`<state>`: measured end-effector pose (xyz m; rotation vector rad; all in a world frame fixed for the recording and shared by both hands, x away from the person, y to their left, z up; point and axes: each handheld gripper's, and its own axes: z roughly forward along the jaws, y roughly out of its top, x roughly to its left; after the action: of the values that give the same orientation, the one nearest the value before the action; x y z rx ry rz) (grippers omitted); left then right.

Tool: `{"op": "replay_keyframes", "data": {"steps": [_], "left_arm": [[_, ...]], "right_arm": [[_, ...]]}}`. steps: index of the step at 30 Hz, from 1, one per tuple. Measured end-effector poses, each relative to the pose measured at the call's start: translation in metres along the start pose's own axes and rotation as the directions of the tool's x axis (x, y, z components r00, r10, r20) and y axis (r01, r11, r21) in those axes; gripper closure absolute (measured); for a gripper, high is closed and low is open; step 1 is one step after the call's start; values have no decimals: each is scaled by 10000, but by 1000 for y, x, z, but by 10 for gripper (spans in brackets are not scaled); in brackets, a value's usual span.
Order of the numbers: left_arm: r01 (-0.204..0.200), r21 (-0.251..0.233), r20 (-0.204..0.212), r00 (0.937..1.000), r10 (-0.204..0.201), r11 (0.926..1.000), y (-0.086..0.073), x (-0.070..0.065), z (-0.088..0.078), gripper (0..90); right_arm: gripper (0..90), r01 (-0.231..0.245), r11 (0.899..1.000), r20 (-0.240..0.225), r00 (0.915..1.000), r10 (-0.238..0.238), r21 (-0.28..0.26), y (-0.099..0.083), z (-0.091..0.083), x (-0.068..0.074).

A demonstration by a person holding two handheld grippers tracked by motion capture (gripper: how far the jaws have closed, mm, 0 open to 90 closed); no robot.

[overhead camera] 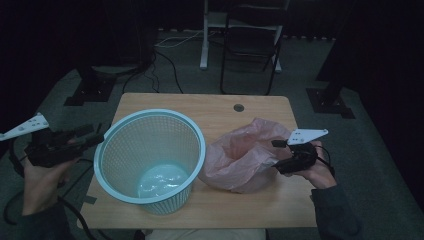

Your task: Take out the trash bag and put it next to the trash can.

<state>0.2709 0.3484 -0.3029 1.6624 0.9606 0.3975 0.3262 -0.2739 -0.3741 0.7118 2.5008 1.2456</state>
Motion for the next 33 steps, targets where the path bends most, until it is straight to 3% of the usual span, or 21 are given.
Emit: {"op": "replay_keyframes", "data": {"steps": [4,12,23,27,30,33], "left_arm": [[-5,15,20,10000,5,10000,0,0,1,386],[-8,60,16,10000,8,10000,0,0,1,386],[-1,10,19,10000,1,10000,0,-1,1,386],[3,2,7,10000,-3,10000,1,0,-1,386],[-4,-7,6,10000,4,10000,1,0,-1,386],[-24,-30,23,10000,24,10000,2,-1,-1,386]], "right_arm": [[208,83,9999,-229,9997,-85,-73,-6,-10,5],[186,326,9970,-847,9957,-385,-703,-21,-30,12],[169,659,9968,-1205,9902,-709,-449,-25,-28,18],[156,1111,9938,-1419,9836,-1110,-72,-26,-21,26],[156,1177,9925,-1682,9782,-1215,-323,-26,-24,29],[156,1302,9897,-2239,9644,-1404,-599,-26,-28,32]]}}
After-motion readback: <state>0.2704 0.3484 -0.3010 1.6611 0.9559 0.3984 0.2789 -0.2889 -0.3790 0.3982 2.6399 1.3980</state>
